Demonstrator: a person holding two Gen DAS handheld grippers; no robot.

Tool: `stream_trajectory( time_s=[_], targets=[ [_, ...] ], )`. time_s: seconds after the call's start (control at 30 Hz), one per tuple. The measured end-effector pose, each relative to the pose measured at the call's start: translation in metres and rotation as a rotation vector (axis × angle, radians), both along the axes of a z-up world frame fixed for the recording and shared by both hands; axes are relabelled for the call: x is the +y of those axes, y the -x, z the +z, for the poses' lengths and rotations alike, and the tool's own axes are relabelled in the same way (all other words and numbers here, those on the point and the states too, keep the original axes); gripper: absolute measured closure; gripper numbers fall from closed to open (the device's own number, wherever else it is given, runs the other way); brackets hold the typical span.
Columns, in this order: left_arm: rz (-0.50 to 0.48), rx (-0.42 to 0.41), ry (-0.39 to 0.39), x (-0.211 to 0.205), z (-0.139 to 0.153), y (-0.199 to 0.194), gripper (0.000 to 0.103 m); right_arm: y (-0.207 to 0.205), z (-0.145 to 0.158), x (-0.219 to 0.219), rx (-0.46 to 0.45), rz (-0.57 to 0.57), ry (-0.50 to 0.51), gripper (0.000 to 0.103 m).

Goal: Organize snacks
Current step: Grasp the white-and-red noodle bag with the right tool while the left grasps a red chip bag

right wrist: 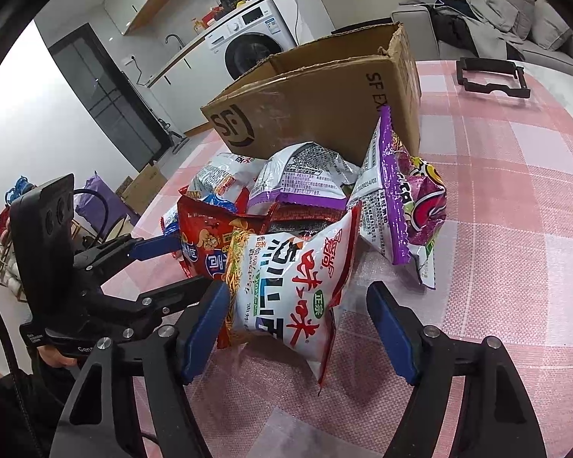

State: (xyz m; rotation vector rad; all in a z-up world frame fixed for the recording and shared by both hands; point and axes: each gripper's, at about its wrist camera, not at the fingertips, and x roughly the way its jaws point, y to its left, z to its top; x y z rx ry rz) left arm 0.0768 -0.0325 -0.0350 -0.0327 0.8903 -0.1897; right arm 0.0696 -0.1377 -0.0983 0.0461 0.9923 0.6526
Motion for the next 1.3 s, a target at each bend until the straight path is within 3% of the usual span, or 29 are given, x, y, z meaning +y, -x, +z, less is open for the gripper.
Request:
stream_trajectory(
  time_s=[0.23,0.53,0.83,1.07,1.3],
  targets=[
    [-0.067,0.012,-0.006,0.000,0.001,0.007,0.034,-0.001,-0.001,-0.003,0.010,0.008,-0.006,0.026],
    [-0.023,0.037,0.070,0.002,-0.012,-0.008,0.033,-0.003,-0.004,-0.006,0.029,0.016,-0.021,0.026],
    [-0.026,0.044,0.064,-0.005,-0.018,-0.021,0.035,-0.006,-0.008,-0.001,0.047,0.019,-0.048,0.028],
    [-0.037,0.025,0.064,-0.005,-0.019,-0.018,0.045,-0.006,-0.010,0.002,0.056,0.025,-0.066,0.035],
    [-0.061,0.002,0.067,-0.007,-0.015,-0.009,0.053,-0.005,-0.005,0.001,0.041,0.024,-0.077,0.051]
  ],
)
